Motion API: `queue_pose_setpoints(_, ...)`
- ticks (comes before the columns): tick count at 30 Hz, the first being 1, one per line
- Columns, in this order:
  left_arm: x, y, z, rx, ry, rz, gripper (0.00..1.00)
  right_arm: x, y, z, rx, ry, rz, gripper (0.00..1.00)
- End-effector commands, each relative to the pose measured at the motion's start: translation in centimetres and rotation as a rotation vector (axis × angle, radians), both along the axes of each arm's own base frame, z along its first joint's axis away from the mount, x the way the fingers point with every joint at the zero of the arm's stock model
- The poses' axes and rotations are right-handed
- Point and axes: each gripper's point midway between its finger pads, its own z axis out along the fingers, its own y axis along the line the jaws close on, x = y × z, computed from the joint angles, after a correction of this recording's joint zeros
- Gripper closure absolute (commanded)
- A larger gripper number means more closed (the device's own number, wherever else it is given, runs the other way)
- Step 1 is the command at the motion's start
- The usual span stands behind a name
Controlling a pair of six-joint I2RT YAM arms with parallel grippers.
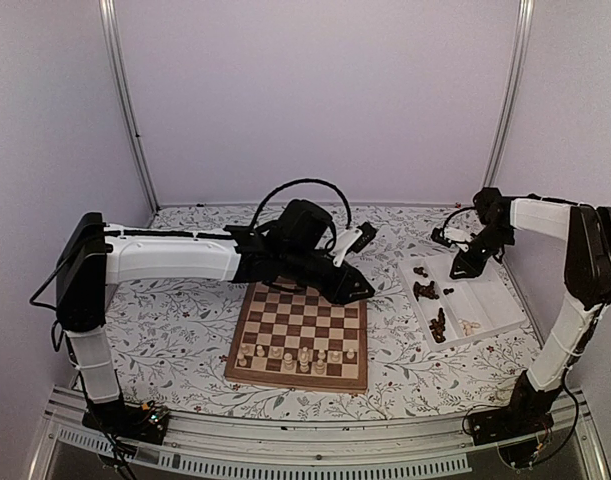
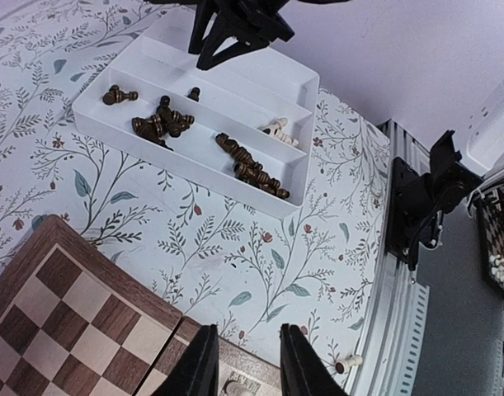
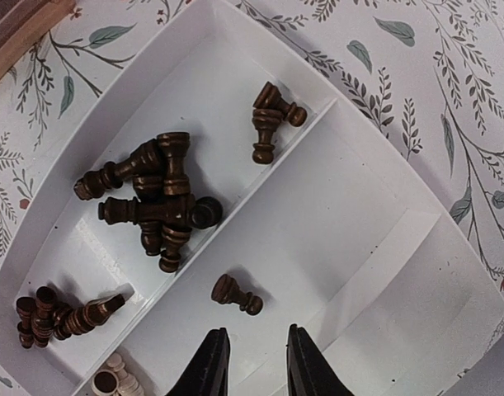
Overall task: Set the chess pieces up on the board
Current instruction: Adjust the chess piece in the storage box.
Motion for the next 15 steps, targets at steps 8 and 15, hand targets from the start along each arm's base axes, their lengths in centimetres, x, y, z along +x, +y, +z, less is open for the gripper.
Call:
queue_pose_setpoints(8,-0.6,0.4,2.4,-0.010,-0.046,0.006,0.72,-0.8,-0.4,-2.5,-0.080,0.077,0.235,0.64)
queue_pose_setpoints(15,-0.7,0.4,2.3,-0.001,-0.045,0.007,0.72,-0.7,-0.2,-4.0,-0.074,0.108,0.264,0.61)
